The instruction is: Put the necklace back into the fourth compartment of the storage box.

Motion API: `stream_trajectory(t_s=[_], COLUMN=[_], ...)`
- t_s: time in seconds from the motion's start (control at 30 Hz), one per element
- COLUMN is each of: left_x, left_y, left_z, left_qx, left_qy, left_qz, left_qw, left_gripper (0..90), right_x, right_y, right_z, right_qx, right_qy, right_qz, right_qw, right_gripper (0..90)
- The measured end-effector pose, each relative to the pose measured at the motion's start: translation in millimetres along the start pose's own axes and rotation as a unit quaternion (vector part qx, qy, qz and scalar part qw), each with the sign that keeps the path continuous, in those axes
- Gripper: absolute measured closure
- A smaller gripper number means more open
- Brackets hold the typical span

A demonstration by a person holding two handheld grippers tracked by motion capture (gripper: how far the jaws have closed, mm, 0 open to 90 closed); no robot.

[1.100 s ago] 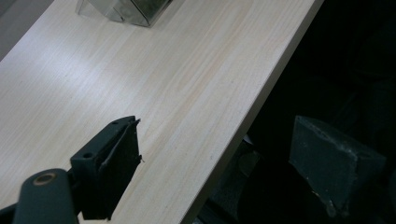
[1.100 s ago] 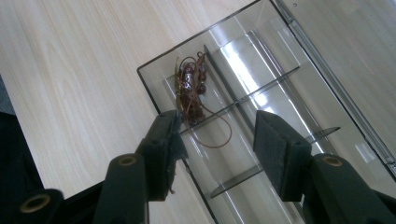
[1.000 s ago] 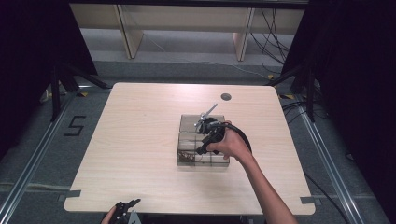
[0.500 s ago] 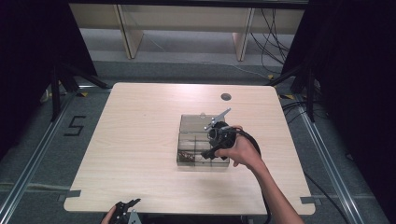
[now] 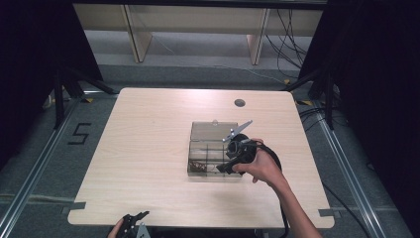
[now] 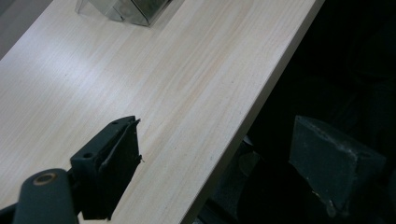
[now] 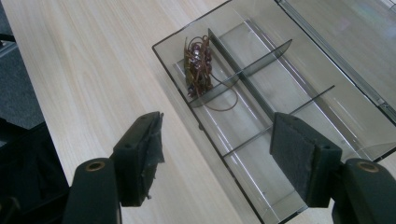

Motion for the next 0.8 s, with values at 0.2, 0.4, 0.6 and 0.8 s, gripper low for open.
stream_trajectory(t_s=[0.2,0.4,0.6,0.8], left_x=[-0.2,-0.5,-0.3,-0.7], left_y=[0.8,0.9,0.8,-0.6], left_z=[-0.2,0.2,0.2,0.1], left_qx=[0.004,0.001,0.004,0.009], left_qy=[0.003,0.001,0.006,0.006], left_qz=[0.003,0.002,0.003,-0.004], left_qw=[1.0,1.0,1.0,0.9999], left_gripper=[15.5,15.5,15.5,15.5], right_x=[1.2,-1.4,-5.8,-7.7], right_y=[-0.5,2.5,2.9,0.6], right_z=[5.8,14.0,20.8,24.4], right_qx=[0.011,0.019,0.033,0.035], right_qy=[0.003,-0.003,0.007,0.008], right_qz=[0.006,0.005,0.005,0.003], right_qw=[0.9999,0.9998,0.9994,0.9993], right_gripper=[34.2,32.9,31.7,31.1])
Point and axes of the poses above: each handheld gripper's, and its own axes: y roughly backward along the jaws, z roughly out of its underside, x roughly to its right, the point moved 5 cm from there along -y, roughly forward along the jaws, and after that the axes turned 11 degrees about -x, right-handed, at the moved point
